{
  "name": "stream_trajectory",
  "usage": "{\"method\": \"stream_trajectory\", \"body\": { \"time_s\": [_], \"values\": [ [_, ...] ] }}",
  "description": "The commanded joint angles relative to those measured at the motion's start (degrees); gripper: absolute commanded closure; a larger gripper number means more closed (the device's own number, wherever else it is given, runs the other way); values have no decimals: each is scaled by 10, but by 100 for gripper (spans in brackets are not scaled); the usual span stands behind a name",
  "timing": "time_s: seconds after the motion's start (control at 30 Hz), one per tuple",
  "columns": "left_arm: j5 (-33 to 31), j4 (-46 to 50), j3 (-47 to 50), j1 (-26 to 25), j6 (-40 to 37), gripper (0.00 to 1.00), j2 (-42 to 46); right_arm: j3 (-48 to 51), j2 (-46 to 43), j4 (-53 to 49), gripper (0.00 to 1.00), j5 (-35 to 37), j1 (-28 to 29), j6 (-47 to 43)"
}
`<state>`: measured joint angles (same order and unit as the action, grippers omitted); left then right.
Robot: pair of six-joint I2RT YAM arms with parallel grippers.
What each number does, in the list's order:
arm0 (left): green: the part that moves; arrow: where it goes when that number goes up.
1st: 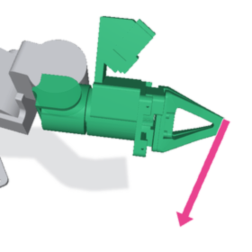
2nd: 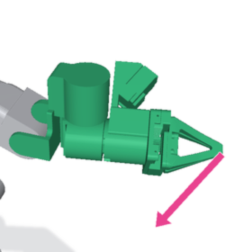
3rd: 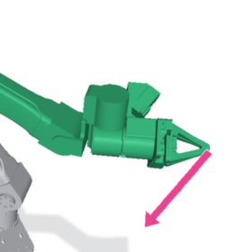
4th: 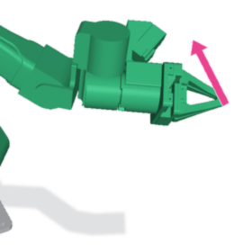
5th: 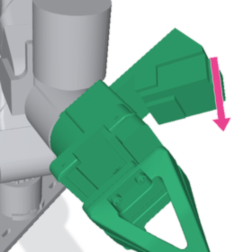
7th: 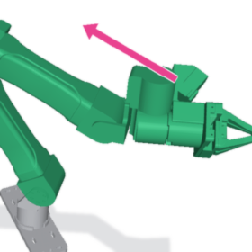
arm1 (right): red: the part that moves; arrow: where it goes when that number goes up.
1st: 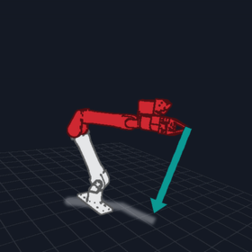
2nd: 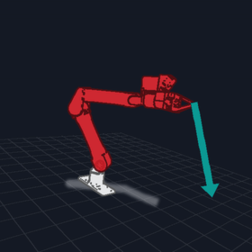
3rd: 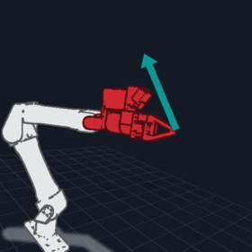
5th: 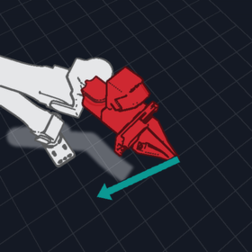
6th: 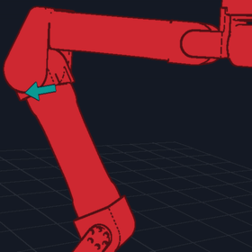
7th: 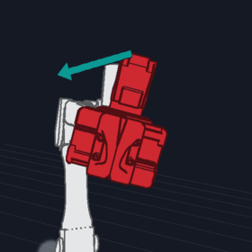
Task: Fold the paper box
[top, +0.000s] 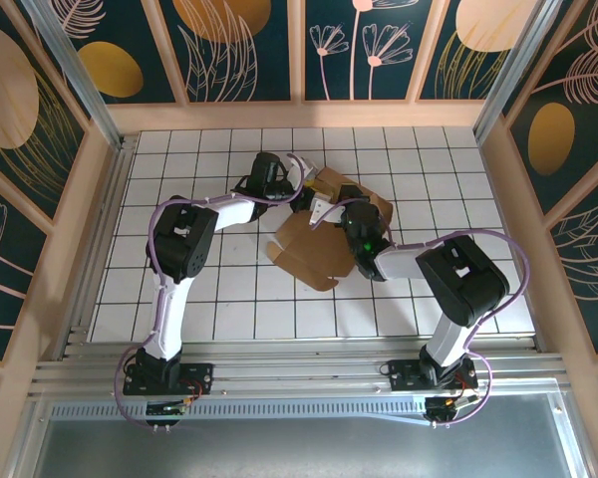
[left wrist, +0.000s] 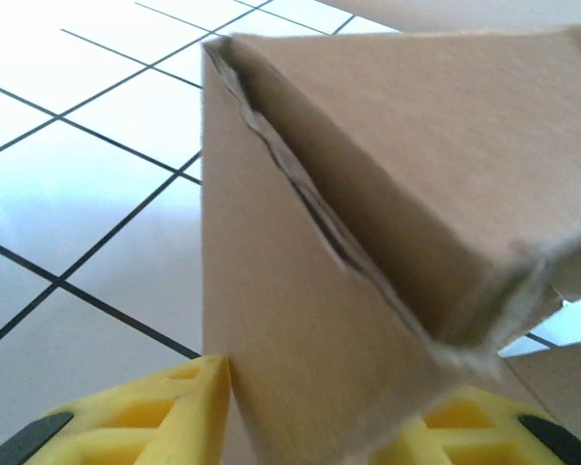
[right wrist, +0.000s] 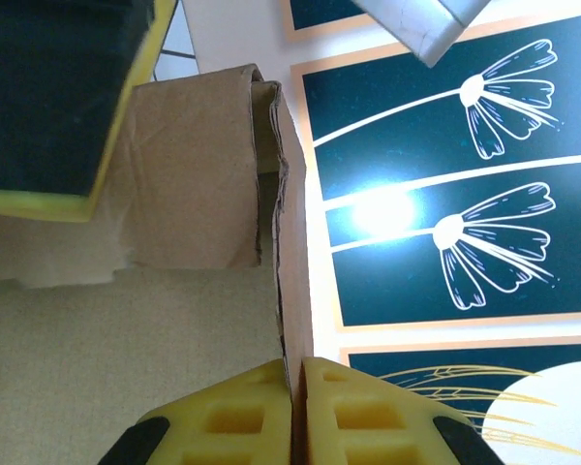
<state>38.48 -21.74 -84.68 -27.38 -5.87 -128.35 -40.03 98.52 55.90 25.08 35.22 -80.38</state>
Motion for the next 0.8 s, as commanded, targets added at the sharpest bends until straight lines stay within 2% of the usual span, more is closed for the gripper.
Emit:
{"method": "stream_trajectory", "body": {
  "time_s": [0.0, 0.2, 0.23, 0.37, 0.5, 0.63, 0.73, 0.77],
  "values": [
    [-40, -45, 7, -11, 21, 65, 2, 2, -21, -25, 88, -8, 14, 35],
    [-99, -48, 11, -33, 8, 73, 5, -13, -38, -77, 84, -11, 27, 83],
    [-102, -50, 11, -34, 8, 75, 5, -15, -41, -85, 81, -8, 31, 90],
    [-93, -56, 13, -36, 8, 86, 5, -30, -90, -171, 56, -19, 47, 158],
    [-73, -67, 24, -36, 3, 91, 10, -90, -191, -357, 37, -124, 39, 326],
    [-68, -68, 26, -36, 1, 94, 11, -126, -271, -442, 27, -203, 20, 454],
    [-67, -76, 32, -36, 0, 96, 14, -170, -296, -517, 25, -304, -35, 599],
    [-66, -82, 36, -36, 0, 97, 15, -188, -294, -541, 25, -352, -81, 662]
  ]
}}
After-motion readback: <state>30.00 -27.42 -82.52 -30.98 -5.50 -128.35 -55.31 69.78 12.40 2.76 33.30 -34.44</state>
